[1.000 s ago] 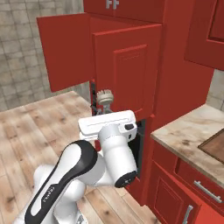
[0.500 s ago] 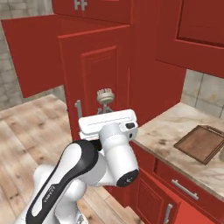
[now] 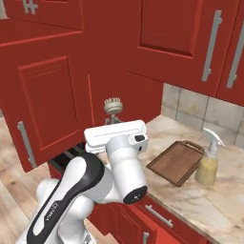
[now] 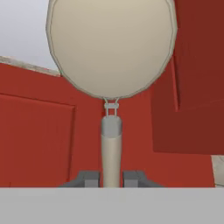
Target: Grab the spray bottle from the cabinet, then place it next to the cutting board for sanitizing. Then grab the dish brush from the countertop next to the sink and place it next to the cutting board.
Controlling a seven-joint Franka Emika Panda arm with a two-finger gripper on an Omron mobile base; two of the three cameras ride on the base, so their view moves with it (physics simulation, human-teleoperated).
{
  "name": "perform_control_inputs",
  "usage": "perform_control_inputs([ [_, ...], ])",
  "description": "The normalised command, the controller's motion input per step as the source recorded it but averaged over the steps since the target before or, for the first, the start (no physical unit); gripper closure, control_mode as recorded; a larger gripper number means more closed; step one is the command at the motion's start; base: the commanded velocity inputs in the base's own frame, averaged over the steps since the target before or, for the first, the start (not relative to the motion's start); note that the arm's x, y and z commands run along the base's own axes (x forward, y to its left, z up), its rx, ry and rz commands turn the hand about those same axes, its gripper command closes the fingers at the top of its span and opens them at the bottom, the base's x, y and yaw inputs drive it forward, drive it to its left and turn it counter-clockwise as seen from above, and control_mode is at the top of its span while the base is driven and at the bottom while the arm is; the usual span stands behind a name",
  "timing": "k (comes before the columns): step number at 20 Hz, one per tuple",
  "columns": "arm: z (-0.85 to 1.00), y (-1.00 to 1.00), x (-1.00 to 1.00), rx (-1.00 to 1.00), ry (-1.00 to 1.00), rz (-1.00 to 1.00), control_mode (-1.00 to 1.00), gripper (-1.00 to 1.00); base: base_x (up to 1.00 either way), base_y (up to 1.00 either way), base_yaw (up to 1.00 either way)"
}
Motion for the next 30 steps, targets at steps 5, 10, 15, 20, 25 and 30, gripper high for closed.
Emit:
perform_control_inputs([
  [5, 0.00, 0.00, 0.00, 0.00, 0.00, 0.00, 1.00, 1.00, 0.41, -0.47, -0.29],
  [10, 0.00, 0.00, 0.00, 0.00, 0.00, 0.00, 1.00, 1.00, 0.55, -0.09, -0.36],
  [15, 0.00, 0.00, 0.00, 0.00, 0.00, 0.00, 1.00, 1.00, 0.82, 0.00, -0.43],
  [20, 0.00, 0.00, 0.00, 0.00, 0.00, 0.00, 1.00, 1.00, 0.33, -0.28, -0.35],
  [25, 0.00, 0.00, 0.00, 0.00, 0.00, 0.00, 1.00, 1.00, 0.00, -0.43, -0.01],
  [30, 0.00, 0.00, 0.00, 0.00, 0.00, 0.00, 1.00, 1.00, 0.03, -0.21, -0.03],
])
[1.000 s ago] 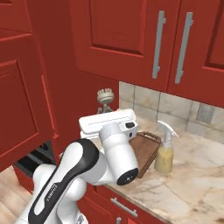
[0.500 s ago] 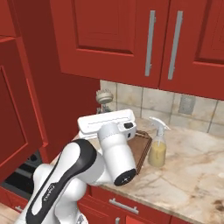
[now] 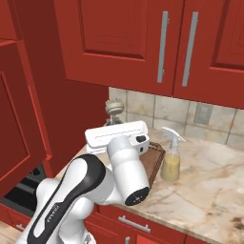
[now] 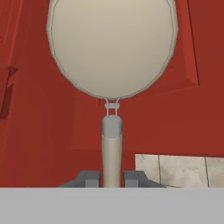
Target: Grab the spray bottle from the cabinet, then place it next to the cutting board for sanitizing. Then grab the dish brush from the countertop next to the sink and place it next to the cutting board.
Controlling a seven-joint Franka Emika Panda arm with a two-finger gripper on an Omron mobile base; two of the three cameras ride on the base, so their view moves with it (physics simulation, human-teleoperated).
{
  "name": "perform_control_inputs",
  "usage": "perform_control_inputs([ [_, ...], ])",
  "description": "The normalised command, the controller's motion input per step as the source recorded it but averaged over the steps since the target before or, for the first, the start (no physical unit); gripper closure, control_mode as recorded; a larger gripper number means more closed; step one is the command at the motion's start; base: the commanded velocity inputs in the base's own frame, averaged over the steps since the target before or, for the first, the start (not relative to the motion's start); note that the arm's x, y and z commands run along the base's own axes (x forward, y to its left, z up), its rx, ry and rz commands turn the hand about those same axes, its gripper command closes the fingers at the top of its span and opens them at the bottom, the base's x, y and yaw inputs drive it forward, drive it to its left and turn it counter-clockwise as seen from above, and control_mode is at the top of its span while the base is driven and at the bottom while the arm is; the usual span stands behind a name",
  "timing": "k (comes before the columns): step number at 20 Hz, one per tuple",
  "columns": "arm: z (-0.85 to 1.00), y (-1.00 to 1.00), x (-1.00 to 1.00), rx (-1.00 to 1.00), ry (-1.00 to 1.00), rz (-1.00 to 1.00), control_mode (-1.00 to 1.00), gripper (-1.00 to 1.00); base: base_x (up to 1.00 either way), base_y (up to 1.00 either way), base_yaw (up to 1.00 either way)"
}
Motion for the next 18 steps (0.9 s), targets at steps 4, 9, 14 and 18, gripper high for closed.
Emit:
perform_control_inputs([
  [4, 0.00, 0.00, 0.00, 0.00, 0.00, 0.00, 1.00, 1.00, 0.06, -0.17, -0.11],
  [9, 0.00, 0.00, 0.00, 0.00, 0.00, 0.00, 1.00, 1.00, 0.07, -0.19, -0.07],
  [14, -0.32, -0.38, 0.19, 0.00, 0.16, -0.04, -1.00, 1.00, 0.03, -0.05, -0.01],
  [18, -0.65, -0.69, 0.31, 0.00, 0.29, -0.06, -1.00, 1.00, 0.00, 0.00, 0.00],
])
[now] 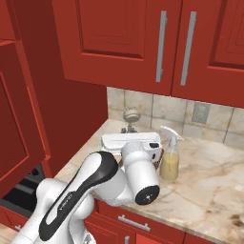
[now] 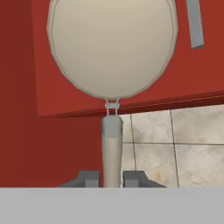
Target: Grab the spray bottle from the cabinet, then place it next to the cutting board for sanitizing. Then grab the dish brush from the countertop next to the sink and place it next to the cutting board.
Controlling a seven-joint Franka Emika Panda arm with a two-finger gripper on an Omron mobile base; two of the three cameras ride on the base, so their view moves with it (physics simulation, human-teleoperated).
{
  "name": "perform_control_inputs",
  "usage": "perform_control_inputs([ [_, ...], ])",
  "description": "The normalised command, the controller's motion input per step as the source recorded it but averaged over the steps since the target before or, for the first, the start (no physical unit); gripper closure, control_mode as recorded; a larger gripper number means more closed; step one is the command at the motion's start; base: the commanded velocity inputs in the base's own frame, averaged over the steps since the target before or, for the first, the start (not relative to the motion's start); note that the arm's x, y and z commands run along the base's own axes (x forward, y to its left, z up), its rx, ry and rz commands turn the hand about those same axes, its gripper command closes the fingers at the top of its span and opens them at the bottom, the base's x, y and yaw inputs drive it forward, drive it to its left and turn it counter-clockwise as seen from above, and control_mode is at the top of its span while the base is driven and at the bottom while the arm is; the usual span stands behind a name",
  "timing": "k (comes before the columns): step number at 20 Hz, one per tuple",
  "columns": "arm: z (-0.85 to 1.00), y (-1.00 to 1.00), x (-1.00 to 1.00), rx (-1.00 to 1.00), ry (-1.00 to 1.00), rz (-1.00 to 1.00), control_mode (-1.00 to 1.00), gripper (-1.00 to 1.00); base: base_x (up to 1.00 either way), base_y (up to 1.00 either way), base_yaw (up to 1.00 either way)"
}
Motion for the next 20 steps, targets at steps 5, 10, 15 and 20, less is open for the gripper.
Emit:
perform_control_inputs([
  [5, -0.70, -0.88, 0.15, 0.00, 0.24, -0.02, -1.00, 1.00, 0.00, 0.00, 0.00],
  [10, -0.73, -0.78, 0.00, 0.00, 0.26, 0.00, -1.00, 1.00, 0.00, 0.00, 0.00],
  [15, -0.99, -0.67, 0.02, 0.00, 0.33, -0.01, -1.00, 1.00, 0.00, 0.00, 0.00],
  [20, -0.85, -0.43, 0.17, 0.00, 0.35, -0.02, -1.00, 1.00, 0.00, 0.00, 0.00],
])
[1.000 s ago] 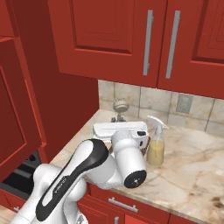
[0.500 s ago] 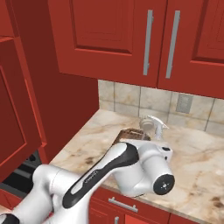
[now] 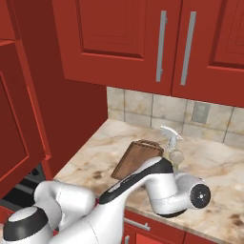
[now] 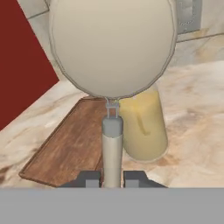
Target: Grab the spray bottle from the cabinet, then place it next to the cutting board for sanitizing. Then grab the dish brush from the countertop next to the sink and place it next to the cutting board.
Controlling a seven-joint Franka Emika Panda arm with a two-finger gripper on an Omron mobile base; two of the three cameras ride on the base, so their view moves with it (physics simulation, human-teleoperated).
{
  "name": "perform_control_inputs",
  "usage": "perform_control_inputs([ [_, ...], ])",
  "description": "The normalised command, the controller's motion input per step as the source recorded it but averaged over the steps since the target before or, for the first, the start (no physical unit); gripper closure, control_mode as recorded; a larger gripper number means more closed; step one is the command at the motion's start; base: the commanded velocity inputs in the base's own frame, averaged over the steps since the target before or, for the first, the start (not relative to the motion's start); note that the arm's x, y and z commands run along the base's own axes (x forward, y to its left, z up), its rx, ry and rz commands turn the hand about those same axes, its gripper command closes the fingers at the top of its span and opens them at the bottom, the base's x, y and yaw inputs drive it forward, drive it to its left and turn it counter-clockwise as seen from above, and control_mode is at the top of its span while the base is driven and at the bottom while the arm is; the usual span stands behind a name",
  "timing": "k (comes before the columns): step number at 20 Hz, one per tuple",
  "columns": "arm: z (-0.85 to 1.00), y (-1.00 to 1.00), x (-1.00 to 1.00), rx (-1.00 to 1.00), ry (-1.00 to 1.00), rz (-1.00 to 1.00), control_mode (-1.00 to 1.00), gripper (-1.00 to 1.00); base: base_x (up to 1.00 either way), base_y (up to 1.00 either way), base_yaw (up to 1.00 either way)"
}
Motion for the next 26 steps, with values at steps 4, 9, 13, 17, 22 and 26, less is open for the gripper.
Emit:
perform_control_inputs([
  [4, -0.23, 0.35, 0.01, -0.08, -0.01, 0.02, -1.00, 1.00, 0.00, 0.00, 0.00],
  [9, -0.04, 0.67, 0.21, -0.17, -0.04, 0.16, -1.00, 1.00, 0.00, 0.00, 0.00],
  [13, -0.11, 0.99, 0.31, -0.27, 0.07, 0.08, -1.00, 1.00, 0.00, 0.00, 0.00],
  [17, -0.06, 1.00, 0.59, -0.20, 0.13, 0.00, -1.00, 1.00, 0.00, 0.00, 0.00],
  [22, -0.10, 0.95, 0.61, -0.03, 0.06, 0.00, -1.00, 1.00, 0.00, 0.00, 0.00],
  [26, -0.19, 1.00, 0.53, 0.04, 0.05, 0.00, -1.00, 1.00, 0.00, 0.00, 0.00],
])
